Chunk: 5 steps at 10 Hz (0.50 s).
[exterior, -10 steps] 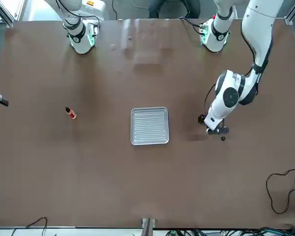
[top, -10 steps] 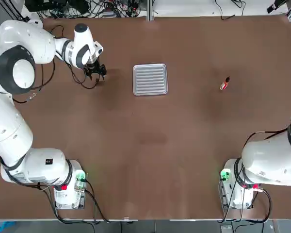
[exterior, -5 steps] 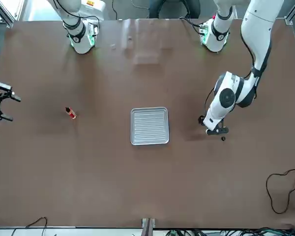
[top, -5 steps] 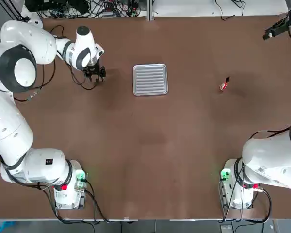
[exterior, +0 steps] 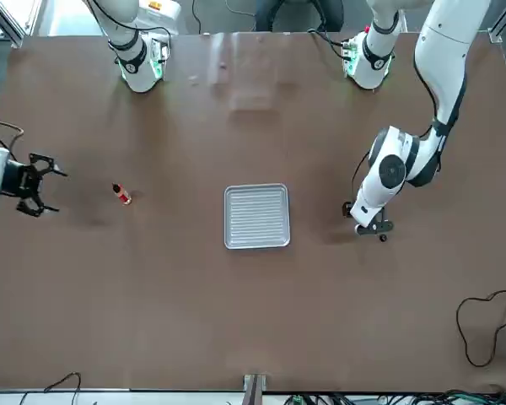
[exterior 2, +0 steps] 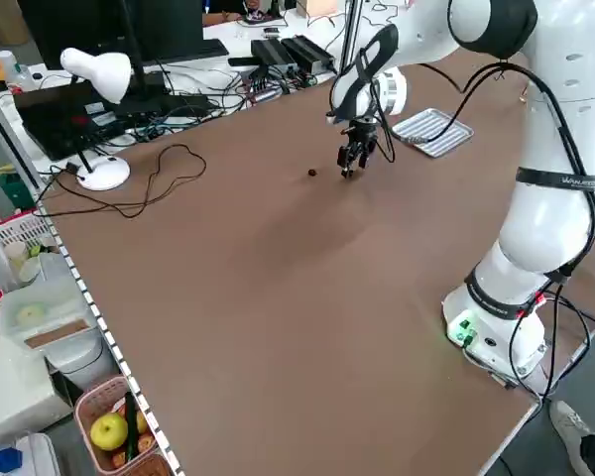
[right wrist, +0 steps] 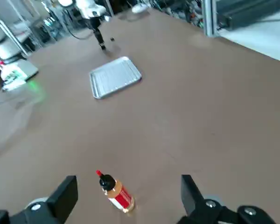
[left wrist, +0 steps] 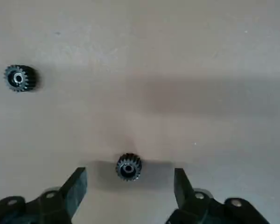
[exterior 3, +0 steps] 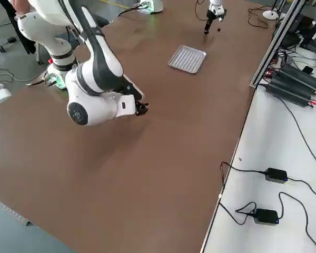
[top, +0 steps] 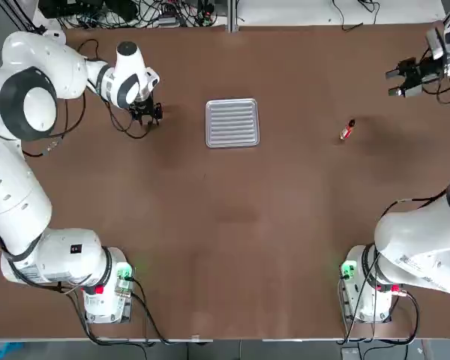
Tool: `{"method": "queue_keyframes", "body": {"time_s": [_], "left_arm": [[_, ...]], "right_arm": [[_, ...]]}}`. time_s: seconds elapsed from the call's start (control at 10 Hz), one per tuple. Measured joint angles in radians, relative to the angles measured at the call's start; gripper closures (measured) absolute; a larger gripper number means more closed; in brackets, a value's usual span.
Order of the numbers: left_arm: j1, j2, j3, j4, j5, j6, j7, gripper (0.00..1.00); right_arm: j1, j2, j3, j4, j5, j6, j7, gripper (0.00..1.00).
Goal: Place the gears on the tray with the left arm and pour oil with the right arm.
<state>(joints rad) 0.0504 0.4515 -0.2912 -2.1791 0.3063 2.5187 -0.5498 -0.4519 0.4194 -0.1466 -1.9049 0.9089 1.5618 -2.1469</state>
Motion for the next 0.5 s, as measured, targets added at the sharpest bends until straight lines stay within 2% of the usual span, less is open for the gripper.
{"method": "queue_keyframes", "body": {"time_s": [0.2, 0.5], "left_arm": [[0.000, 0.004, 0.000, 0.005, 0.000, 0.000, 0.000, 0.19], [0.001, 0.010, 0.000, 0.008, 0.000, 0.001, 0.000, 0.22]], "right_arm": [[-0.018, 0.099, 0.000, 0.001, 0.024, -0.053, -0.116, 0.02], [-0.062, 0.199, 0.001, -0.005, 0.034, -0.111, -0.283, 0.02]]}}
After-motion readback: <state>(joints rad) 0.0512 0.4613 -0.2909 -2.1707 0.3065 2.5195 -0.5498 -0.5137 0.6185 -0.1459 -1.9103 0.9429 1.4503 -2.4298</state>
